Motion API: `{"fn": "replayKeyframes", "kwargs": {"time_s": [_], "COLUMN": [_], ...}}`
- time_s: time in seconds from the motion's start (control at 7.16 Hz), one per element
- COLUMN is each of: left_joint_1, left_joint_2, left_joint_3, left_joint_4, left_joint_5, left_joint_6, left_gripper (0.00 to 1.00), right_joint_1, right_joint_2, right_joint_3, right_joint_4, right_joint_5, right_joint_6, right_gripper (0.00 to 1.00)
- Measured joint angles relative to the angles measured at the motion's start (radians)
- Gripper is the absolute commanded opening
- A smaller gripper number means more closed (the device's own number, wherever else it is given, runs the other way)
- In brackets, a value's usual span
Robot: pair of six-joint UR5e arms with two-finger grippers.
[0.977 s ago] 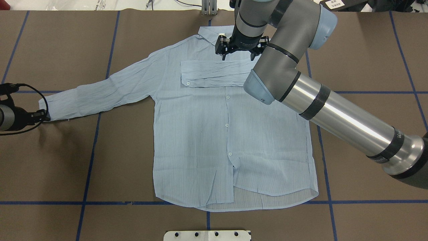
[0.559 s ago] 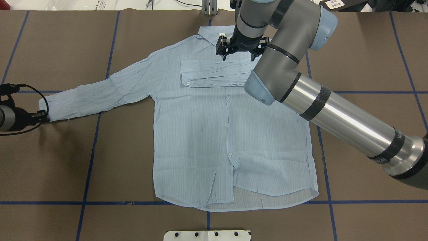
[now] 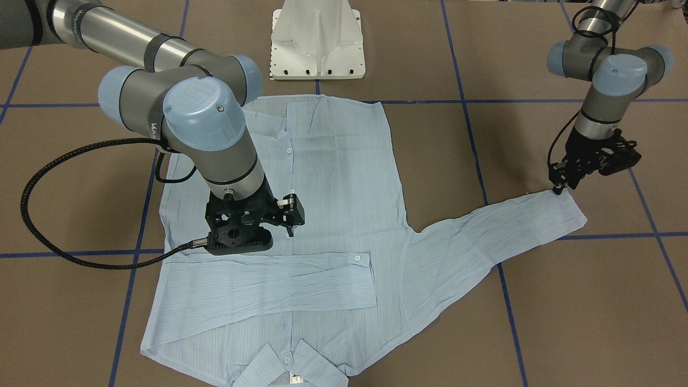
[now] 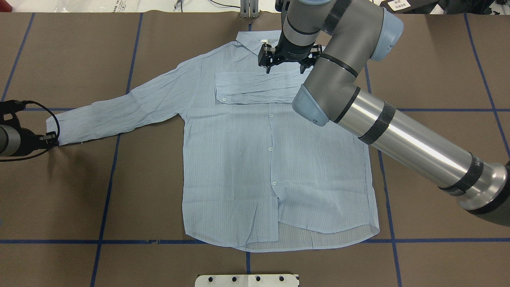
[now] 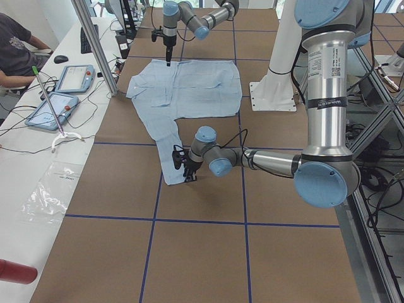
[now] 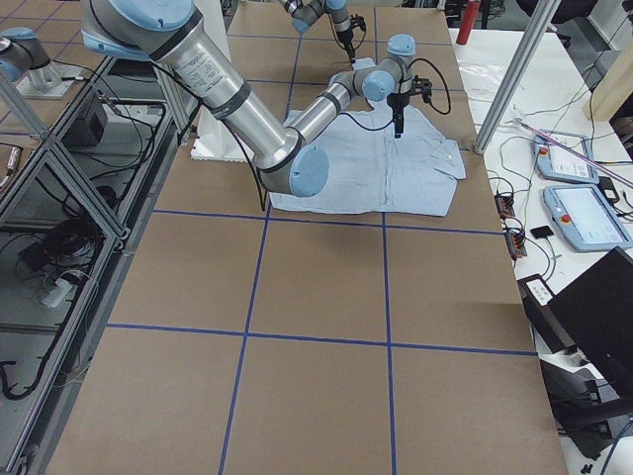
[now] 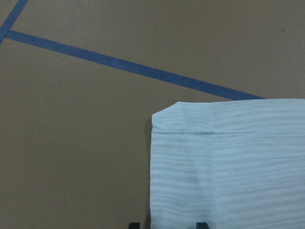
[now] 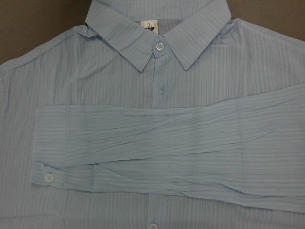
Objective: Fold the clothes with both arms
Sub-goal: 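Release the sleeve with the right gripper while the left gripper approaches the other cuff, then grasp the other sleeve cuff with the left gripper while the right arm withdraws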
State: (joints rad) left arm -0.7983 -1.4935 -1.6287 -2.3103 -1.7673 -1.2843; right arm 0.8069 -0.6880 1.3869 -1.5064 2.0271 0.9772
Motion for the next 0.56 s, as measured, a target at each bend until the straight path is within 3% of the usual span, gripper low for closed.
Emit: {"fn": "replayKeyframes", "kwargs": {"time_s": [0.14,0.28,0.56], "left_joint_1": [0.0,0.001,-0.001], "left_joint_2": [0.0,0.0,-0.001], "left_joint_3": [0.0,-0.004,-0.02], "left_joint_4": [0.0,-0.001,0.0], "left_joint_5": [0.0,0.002,0.006], "left_joint_6": [-0.001,-0.001,-0.001], "left_gripper": [0.06,0.0,0.0], "right_joint_1": [0.0,0.0,0.001], "right_joint_2": [-0.001,-0.002,-0.005], "right_joint_3": [0.0,0.0,0.003], "right_joint_4": [0.0,0.0,0.0], "right_joint_5": [0.0,0.001,0.005], "right_joint_6": [0.0,-0.001,-0.001], "right_gripper": [1.0,1.0,1.0]}}
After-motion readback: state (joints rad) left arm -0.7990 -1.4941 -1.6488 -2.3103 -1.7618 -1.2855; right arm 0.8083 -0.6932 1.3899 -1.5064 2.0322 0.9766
